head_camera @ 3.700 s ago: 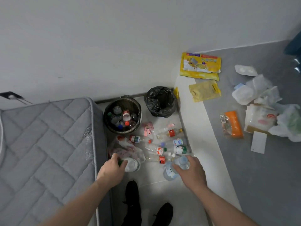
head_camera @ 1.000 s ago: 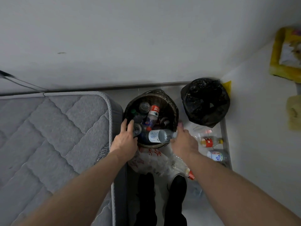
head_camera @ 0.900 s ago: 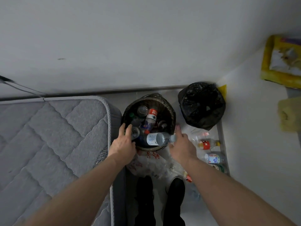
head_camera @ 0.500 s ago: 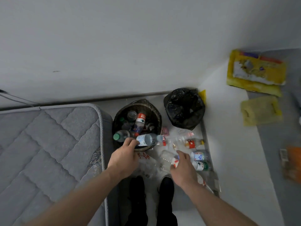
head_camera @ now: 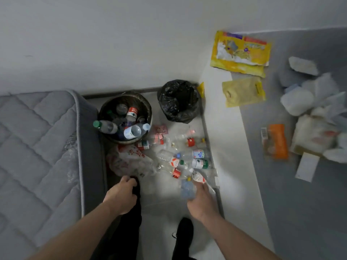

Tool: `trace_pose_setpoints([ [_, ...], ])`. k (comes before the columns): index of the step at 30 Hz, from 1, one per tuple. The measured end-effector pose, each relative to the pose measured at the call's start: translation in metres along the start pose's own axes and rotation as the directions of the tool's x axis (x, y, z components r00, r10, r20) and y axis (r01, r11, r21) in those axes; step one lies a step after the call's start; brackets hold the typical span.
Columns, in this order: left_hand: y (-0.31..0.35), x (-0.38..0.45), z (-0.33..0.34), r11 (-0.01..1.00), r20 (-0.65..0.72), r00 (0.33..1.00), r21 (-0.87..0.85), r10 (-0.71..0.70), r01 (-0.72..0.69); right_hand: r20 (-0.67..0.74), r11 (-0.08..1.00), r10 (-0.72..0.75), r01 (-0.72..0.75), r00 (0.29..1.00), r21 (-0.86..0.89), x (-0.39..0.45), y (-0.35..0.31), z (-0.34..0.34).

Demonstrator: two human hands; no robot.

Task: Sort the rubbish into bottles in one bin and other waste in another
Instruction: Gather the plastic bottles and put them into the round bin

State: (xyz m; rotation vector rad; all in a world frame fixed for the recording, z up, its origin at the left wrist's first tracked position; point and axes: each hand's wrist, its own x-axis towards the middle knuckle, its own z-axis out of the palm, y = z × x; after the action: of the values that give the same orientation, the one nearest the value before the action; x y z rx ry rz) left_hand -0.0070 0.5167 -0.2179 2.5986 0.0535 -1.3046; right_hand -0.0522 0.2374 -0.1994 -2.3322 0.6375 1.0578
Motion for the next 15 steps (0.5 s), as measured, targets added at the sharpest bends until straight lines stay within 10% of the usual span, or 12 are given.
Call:
trace_pose_setpoints([
  [15,0.127,-0.079,0.100,0.992,-0.004,0.992,-0.007,0.128,-0.128,-0.016,0.996,0.065,-0.064,0.998,0.066,-0.065,0.157,-0.009],
])
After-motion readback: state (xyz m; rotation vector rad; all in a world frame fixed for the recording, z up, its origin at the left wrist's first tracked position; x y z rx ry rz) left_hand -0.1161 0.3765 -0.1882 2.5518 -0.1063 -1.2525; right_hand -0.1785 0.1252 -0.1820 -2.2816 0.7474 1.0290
